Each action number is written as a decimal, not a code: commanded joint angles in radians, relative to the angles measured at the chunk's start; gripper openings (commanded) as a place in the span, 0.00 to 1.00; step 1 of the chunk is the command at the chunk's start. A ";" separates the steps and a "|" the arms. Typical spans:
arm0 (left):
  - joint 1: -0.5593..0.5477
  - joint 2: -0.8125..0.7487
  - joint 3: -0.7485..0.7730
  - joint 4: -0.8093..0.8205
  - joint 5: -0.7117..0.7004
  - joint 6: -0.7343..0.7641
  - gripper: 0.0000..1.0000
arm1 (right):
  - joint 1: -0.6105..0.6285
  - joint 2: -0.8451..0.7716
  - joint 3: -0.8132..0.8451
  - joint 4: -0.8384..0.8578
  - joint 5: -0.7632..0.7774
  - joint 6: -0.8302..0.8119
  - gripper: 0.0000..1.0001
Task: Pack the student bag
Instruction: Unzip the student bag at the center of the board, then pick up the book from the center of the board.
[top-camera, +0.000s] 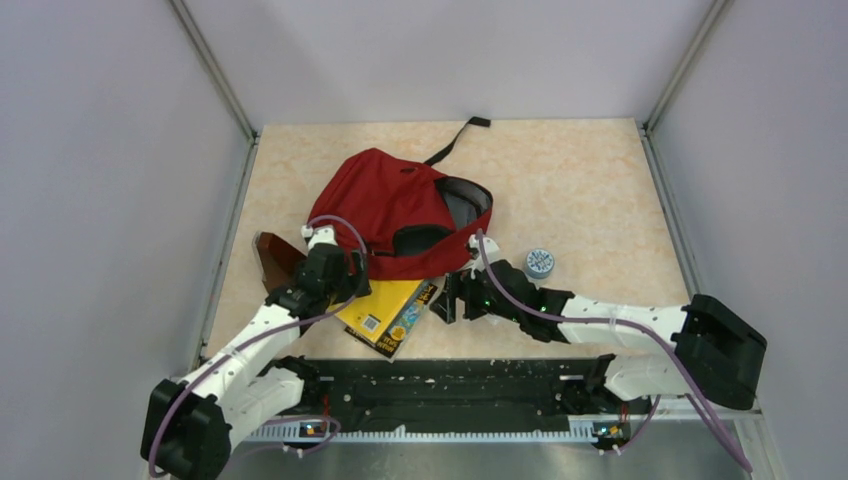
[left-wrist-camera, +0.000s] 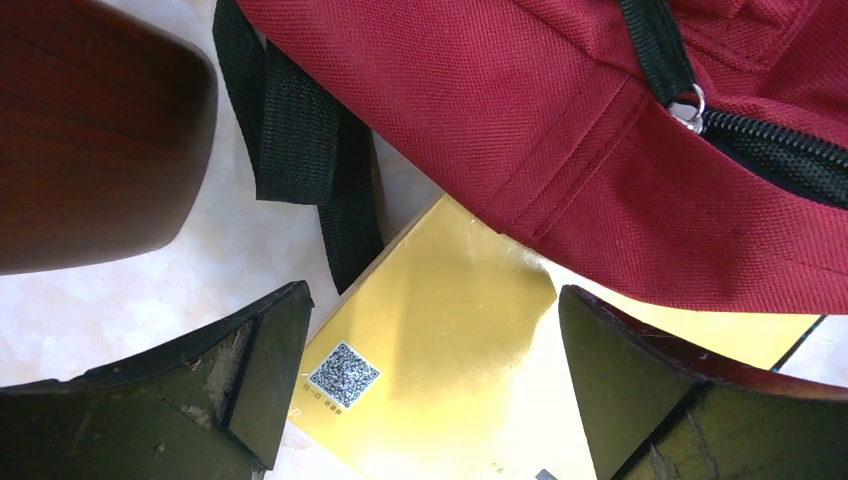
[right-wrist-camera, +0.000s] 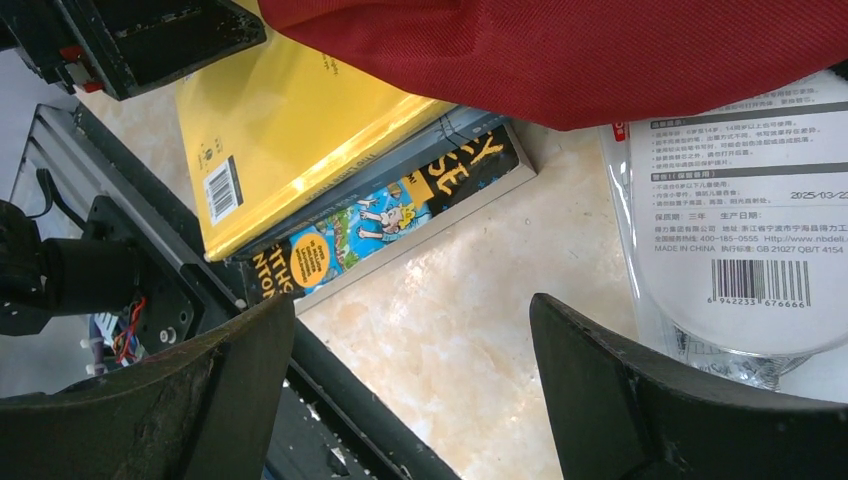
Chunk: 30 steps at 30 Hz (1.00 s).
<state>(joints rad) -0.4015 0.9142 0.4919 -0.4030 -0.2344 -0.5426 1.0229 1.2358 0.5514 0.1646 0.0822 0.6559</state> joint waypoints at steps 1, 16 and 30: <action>0.001 0.025 0.051 0.048 -0.037 0.026 0.98 | 0.019 0.019 0.036 0.059 0.015 0.004 0.86; -0.002 0.063 0.054 -0.008 0.210 0.042 0.89 | 0.028 0.059 0.028 0.056 0.022 0.018 0.83; -0.077 -0.012 0.003 0.046 0.504 0.046 0.85 | 0.041 0.137 0.000 0.148 -0.018 0.080 0.83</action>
<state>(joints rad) -0.4583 0.9073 0.5007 -0.4072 0.1738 -0.4812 1.0393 1.3380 0.5495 0.2245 0.0864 0.7055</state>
